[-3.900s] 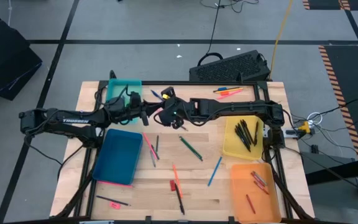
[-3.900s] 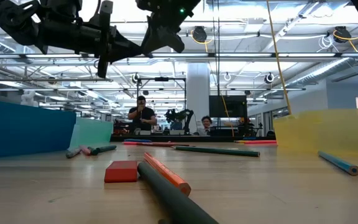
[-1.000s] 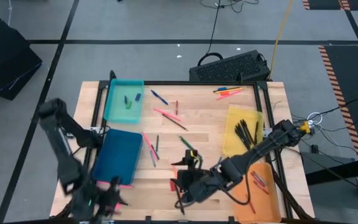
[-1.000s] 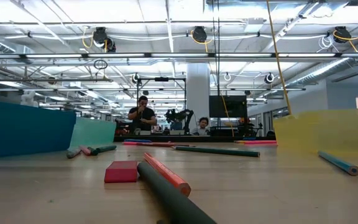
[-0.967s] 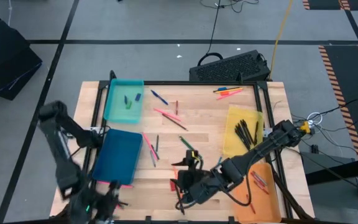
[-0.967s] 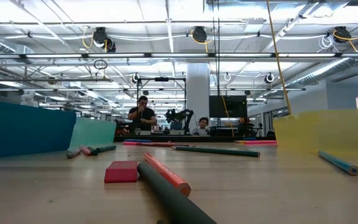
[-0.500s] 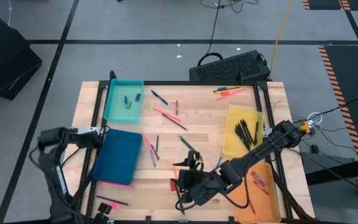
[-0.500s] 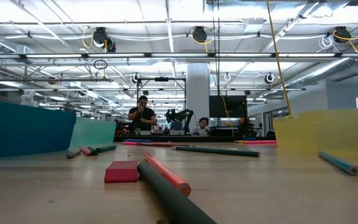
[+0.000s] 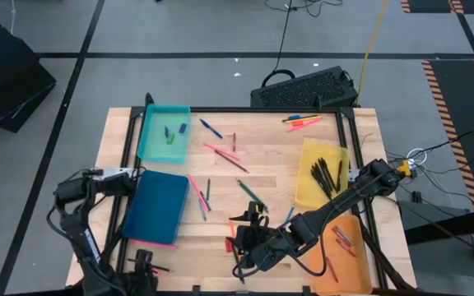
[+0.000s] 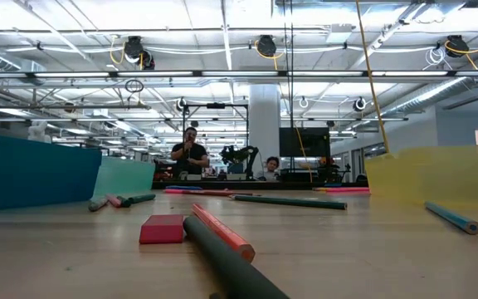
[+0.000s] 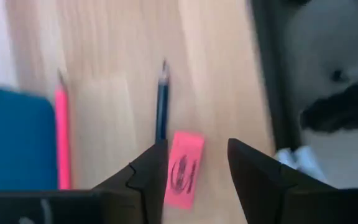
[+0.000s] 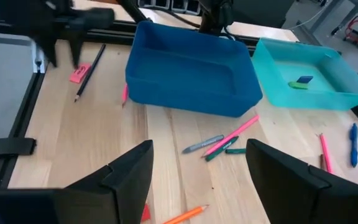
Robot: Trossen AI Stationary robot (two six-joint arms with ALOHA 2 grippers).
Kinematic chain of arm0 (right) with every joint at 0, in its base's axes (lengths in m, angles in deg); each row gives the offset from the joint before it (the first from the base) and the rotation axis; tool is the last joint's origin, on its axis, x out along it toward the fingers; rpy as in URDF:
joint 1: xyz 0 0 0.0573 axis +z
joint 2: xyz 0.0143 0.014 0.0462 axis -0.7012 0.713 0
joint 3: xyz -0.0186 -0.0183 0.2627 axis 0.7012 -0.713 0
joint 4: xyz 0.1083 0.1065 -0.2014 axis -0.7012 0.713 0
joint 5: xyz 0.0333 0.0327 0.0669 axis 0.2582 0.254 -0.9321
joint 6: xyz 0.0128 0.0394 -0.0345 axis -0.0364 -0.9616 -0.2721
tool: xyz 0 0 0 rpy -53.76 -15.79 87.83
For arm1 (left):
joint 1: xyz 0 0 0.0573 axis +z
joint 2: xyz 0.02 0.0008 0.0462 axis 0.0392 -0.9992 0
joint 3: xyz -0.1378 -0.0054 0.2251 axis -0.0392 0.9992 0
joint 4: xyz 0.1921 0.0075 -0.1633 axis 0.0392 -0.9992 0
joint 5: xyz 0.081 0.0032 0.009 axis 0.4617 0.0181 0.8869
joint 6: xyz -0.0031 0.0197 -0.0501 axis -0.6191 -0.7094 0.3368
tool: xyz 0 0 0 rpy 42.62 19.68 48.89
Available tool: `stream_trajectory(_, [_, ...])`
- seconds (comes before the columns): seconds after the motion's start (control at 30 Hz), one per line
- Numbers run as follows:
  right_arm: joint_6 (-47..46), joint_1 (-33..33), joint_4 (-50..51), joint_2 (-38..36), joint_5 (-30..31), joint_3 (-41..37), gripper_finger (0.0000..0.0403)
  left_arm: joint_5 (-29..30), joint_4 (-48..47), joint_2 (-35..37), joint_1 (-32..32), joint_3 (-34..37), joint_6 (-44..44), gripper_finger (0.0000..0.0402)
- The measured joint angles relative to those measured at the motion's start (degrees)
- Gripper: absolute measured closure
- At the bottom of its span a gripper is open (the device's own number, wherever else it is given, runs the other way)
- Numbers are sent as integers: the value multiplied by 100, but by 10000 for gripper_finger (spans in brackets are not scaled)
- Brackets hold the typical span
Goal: Sort crayons/erasers/pens/pencils in bins
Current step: Put the pink eraser into the light blue bin
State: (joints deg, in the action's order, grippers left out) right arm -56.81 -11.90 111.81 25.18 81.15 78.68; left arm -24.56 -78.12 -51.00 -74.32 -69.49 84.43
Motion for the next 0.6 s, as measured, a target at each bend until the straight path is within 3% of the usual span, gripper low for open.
stream_trajectory(0.2, [-5, 0, 1, -2, -115, 0, 154, -438, 662, 23, 122, 648, -78, 234])
stream_trajectory(0.6, [-68, 0, -8, -4, -262, 0, 154, -1314, 920, 23, 448, 752, -629, 236])
